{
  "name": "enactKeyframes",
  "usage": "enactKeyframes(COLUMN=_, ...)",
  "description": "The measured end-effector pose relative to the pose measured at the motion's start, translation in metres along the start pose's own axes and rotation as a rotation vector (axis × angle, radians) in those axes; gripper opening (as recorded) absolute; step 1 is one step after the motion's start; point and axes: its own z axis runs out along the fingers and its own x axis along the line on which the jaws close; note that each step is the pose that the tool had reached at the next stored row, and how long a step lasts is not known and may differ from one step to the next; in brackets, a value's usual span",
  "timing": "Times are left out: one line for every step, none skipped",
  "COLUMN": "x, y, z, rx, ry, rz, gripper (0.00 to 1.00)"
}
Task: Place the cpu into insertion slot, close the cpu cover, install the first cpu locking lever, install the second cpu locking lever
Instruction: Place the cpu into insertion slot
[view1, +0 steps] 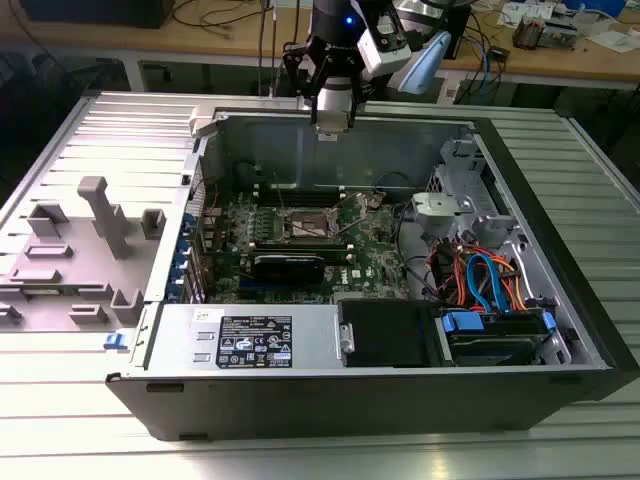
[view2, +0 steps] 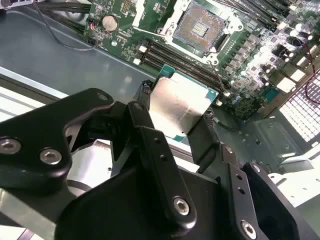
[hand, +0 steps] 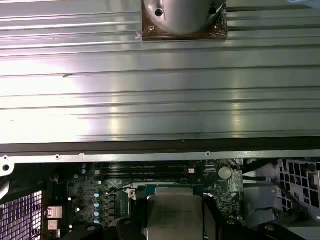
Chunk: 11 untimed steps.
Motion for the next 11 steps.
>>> enactKeyframes(x=0.0, y=0.0, z=0.0, rx=0.0, ry=0.0, rz=0.0, gripper=0.54)
enactKeyframes(x=0.0, y=0.0, z=0.0, rx=0.0, ry=0.0, rz=0.0, gripper=0.54)
enactKeyframes(x=0.0, y=0.0, z=0.0, rx=0.0, ry=0.0, rz=0.0, gripper=0.54)
enactKeyframes(x=0.0, y=0.0, z=0.0, rx=0.0, ry=0.0, rz=0.0, gripper=0.54)
enactKeyframes(x=0.0, y=0.0, z=0.0, rx=0.0, ry=0.0, rz=0.0, gripper=0.54)
enactKeyframes(x=0.0, y=0.0, z=0.0, rx=0.0001, ry=0.0, rz=0.0, gripper=0.54)
enactKeyframes(x=0.0, y=0.0, z=0.0, rx=0.0, ry=0.0, rz=0.0, gripper=0.54)
enactKeyframes(x=0.0, y=0.0, z=0.0, rx=0.0, ry=0.0, rz=0.0, gripper=0.54)
enactKeyframes(x=0.0, y=0.0, z=0.0, rx=0.0, ry=0.0, rz=0.0, gripper=0.54)
enactKeyframes(x=0.0, y=0.0, z=0.0, rx=0.0, ry=0.0, rz=0.0, gripper=0.54)
enactKeyframes(x=0.0, y=0.0, z=0.0, rx=-0.0001, ry=0.0, rz=0.0, gripper=0.54)
